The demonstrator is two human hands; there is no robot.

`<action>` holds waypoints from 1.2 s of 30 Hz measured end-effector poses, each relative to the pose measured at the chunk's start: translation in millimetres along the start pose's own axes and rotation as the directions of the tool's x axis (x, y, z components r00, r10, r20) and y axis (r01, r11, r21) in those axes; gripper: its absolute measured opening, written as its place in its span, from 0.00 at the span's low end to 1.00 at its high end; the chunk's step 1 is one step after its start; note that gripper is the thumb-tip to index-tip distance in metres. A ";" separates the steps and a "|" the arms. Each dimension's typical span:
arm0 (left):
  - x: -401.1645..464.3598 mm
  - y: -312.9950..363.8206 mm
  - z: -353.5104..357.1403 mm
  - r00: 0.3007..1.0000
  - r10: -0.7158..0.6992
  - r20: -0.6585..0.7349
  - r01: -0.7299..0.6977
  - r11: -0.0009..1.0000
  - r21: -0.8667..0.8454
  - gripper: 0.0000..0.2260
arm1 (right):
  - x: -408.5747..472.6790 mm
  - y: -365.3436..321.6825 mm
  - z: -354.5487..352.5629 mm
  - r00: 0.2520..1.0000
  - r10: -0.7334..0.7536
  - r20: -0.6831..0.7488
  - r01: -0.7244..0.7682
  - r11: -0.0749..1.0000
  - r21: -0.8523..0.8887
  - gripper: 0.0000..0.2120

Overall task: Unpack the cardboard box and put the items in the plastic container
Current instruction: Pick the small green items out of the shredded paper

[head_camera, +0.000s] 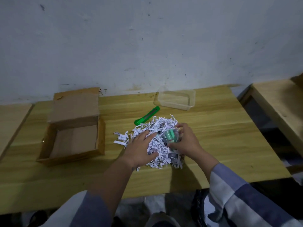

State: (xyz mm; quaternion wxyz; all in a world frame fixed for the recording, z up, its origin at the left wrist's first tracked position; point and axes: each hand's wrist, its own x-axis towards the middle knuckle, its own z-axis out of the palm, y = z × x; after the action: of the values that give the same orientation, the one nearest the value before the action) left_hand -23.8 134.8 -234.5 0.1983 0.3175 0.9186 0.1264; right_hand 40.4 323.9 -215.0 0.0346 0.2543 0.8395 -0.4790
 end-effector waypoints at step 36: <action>29.3 -0.3 6.6 0.993 0.116 0.017 -0.117 0.983 0.144 0.41 | 81.1 39.3 -72.9 0.928 0.075 -0.366 -0.038 0.993 0.108 0.24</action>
State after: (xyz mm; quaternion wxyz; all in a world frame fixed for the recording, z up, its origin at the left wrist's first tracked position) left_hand -42.0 153.8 -248.8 0.1707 0.3846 0.9045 0.0693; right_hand 1.5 432.0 -231.1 -0.1227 0.3653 0.7987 -0.4622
